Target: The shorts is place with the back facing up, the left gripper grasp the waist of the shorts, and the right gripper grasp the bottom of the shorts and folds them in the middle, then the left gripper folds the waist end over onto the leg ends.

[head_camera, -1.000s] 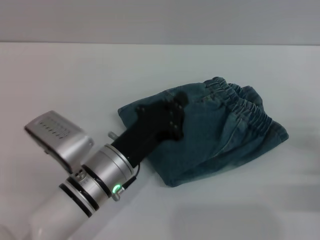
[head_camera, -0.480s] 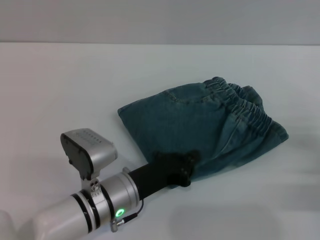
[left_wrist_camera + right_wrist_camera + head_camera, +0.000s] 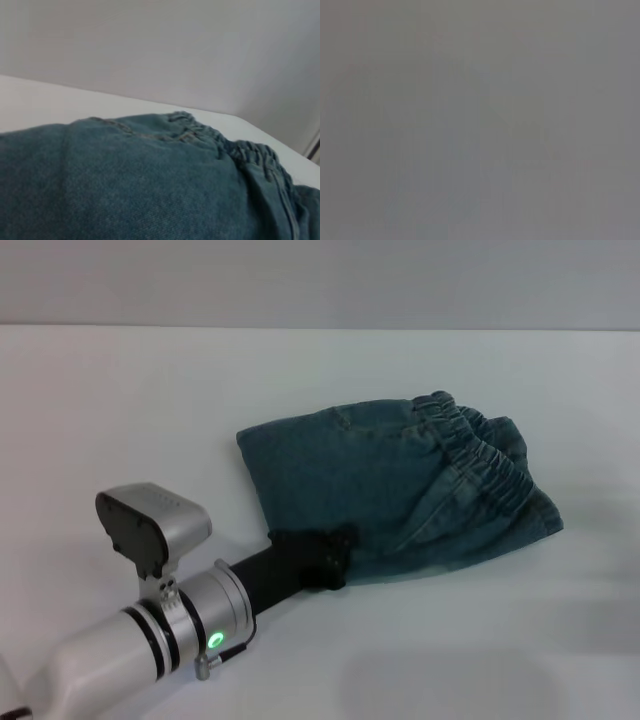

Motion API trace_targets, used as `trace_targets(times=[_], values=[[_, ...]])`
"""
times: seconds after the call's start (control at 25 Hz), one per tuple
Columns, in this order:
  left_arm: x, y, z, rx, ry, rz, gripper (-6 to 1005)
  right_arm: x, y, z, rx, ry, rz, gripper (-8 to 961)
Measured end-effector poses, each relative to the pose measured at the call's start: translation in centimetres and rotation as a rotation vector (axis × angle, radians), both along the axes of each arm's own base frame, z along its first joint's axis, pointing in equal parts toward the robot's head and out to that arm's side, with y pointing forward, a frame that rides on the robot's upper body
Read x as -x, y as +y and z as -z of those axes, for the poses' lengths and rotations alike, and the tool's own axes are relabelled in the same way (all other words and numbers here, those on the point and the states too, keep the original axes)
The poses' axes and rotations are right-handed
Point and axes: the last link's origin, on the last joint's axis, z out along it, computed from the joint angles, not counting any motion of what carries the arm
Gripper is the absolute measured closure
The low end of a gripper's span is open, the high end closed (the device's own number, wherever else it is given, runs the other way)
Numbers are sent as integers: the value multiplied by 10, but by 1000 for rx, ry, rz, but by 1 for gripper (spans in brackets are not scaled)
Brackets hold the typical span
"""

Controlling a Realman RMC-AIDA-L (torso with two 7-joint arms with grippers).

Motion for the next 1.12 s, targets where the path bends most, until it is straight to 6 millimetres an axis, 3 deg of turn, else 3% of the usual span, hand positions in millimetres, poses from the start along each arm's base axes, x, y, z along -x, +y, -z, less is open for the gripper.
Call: trace_targets(times=[0.68,1.12], values=[[-4,42,-14,-62,96,62,982,-4,-7,1,-2,6,18,954],[-16,55,-21,-119,107,135,977,-4,-9,1,-6,5,9,953]])
